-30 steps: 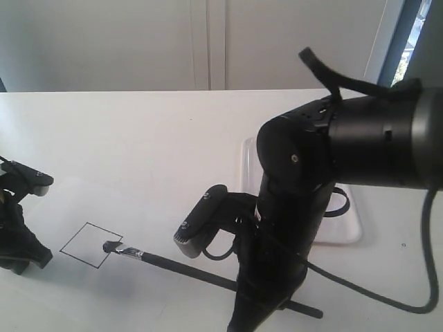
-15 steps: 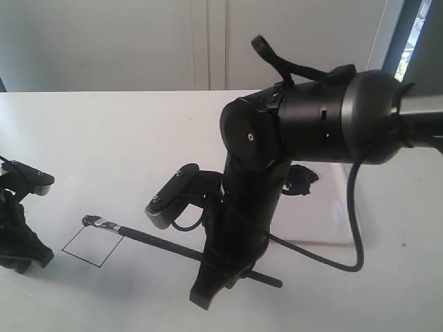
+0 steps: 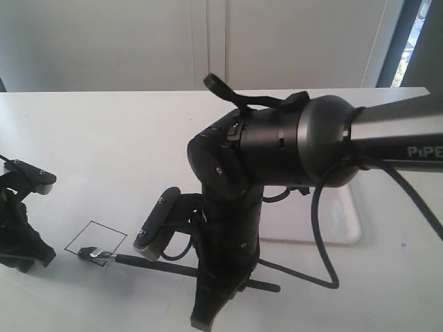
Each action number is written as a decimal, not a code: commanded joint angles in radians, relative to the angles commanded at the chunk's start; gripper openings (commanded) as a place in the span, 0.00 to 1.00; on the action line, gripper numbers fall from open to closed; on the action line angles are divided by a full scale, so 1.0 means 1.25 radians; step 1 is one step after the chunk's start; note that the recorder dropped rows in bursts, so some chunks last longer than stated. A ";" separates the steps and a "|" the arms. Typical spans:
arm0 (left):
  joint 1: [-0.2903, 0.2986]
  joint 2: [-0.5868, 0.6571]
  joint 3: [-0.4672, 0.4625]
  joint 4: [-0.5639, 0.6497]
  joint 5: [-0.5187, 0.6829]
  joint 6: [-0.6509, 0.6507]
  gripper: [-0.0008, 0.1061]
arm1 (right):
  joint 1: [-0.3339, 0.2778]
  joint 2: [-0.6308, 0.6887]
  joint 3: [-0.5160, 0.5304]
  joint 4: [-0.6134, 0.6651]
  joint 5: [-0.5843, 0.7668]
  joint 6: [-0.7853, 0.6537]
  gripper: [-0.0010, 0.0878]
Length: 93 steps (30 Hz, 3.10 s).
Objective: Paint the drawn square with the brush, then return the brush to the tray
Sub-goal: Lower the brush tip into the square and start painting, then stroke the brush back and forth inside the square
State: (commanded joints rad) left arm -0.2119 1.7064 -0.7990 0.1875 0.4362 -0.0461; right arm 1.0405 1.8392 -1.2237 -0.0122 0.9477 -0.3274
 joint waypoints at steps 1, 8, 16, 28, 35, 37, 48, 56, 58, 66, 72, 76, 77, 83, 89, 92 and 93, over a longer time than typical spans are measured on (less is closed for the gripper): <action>0.000 0.000 0.000 0.000 0.000 0.000 0.45 | 0.000 0.000 -0.002 0.000 -0.009 0.009 0.01; 0.000 0.000 0.000 -0.008 0.003 0.000 0.45 | 0.000 0.001 -0.002 -0.010 -0.027 0.015 0.01; 0.000 0.000 0.000 -0.009 0.001 0.000 0.45 | 0.000 0.006 -0.002 -0.022 -0.061 0.028 0.01; 0.000 0.000 0.000 -0.016 0.001 0.000 0.45 | 0.000 0.037 -0.002 -0.027 -0.064 0.040 0.01; 0.000 0.000 0.000 -0.016 0.000 0.000 0.45 | 0.000 0.037 -0.002 -0.027 -0.064 0.040 0.01; 0.000 0.000 0.000 -0.016 -0.002 0.000 0.45 | 0.000 0.037 -0.002 -0.027 -0.064 0.040 0.01; 0.000 0.000 0.000 -0.016 -0.006 0.001 0.45 | 0.000 0.037 -0.002 -0.015 -0.062 0.009 0.01; 0.000 0.000 0.000 -0.018 -0.013 0.001 0.45 | 0.000 0.037 -0.002 -0.005 -0.066 -0.007 0.01; 0.000 0.000 0.000 -0.018 -0.013 0.001 0.45 | 0.000 0.037 -0.002 -0.005 -0.067 -0.007 0.01; 0.000 0.000 0.000 -0.018 -0.013 0.001 0.45 | 0.000 0.038 -0.003 -0.004 -0.088 -0.016 0.01; 0.000 0.000 0.000 -0.018 -0.014 0.001 0.45 | 0.000 0.058 -0.042 -0.006 -0.055 -0.006 0.01; 0.000 0.000 0.000 -0.018 -0.012 0.001 0.45 | 0.000 0.058 -0.053 -0.007 -0.033 -0.006 0.01; 0.000 0.000 0.000 -0.018 -0.012 0.001 0.45 | 0.000 0.058 -0.052 -0.011 -0.029 -0.006 0.01; 0.000 0.000 0.000 -0.018 -0.013 0.001 0.45 | 0.000 0.058 -0.052 -0.012 -0.017 -0.005 0.01; 0.000 0.000 0.000 -0.018 -0.015 0.001 0.45 | 0.000 0.054 -0.052 -0.023 -0.017 0.013 0.01; 0.000 0.000 0.000 -0.018 -0.015 0.001 0.45 | 0.000 0.054 -0.052 -0.058 -0.017 0.045 0.01; 0.000 0.000 0.000 -0.018 -0.015 0.001 0.45 | 0.000 0.054 -0.052 -0.073 -0.017 0.057 0.01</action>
State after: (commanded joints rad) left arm -0.2119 1.7064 -0.7990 0.1655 0.4175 -0.0443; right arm 1.0405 1.9072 -1.2892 -0.1036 0.9265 -0.2564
